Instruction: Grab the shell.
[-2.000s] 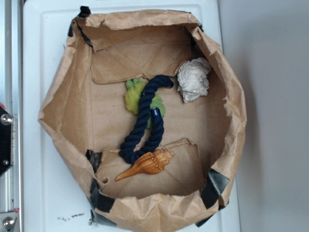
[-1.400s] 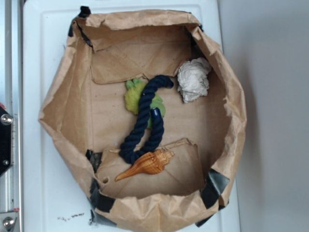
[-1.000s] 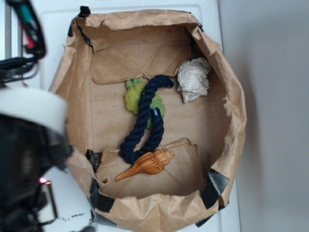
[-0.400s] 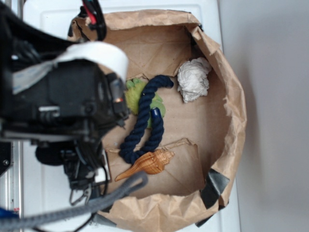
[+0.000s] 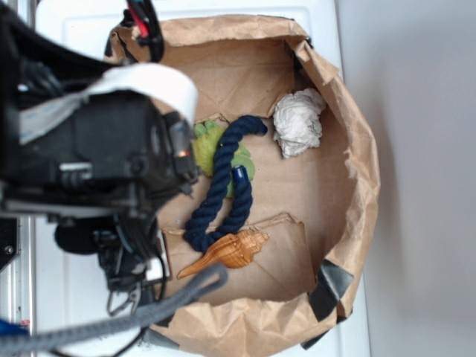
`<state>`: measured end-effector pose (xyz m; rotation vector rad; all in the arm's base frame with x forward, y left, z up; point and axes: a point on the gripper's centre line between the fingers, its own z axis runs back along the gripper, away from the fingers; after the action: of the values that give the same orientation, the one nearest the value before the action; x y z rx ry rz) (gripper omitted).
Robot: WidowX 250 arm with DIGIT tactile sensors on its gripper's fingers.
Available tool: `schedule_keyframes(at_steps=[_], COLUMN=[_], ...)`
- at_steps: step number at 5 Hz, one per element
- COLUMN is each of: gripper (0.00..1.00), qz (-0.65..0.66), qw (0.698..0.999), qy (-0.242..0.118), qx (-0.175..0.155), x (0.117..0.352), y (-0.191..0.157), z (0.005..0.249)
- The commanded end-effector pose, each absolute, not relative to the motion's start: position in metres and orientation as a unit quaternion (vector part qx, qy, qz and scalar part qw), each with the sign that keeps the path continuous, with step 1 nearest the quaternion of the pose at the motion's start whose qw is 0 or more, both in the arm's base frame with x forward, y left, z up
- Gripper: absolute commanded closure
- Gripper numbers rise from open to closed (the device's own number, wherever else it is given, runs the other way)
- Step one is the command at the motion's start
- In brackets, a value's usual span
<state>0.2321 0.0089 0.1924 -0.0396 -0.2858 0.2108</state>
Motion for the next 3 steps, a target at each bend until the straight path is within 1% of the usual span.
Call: schedule_keyframes(at_steps=[1,2,3], gripper=[0.00,0.00,0.00], qz=[0.153,0.234,0.268], qw=[0.977,0.962,0.952], qy=[-0.150,-0.139,-0.149], qx=[-0.018,-0.024,-0.007], x=[0.251,0.273,0.283], y=[0.012,0.013,0.012], z=[0.182,0.172,0.164])
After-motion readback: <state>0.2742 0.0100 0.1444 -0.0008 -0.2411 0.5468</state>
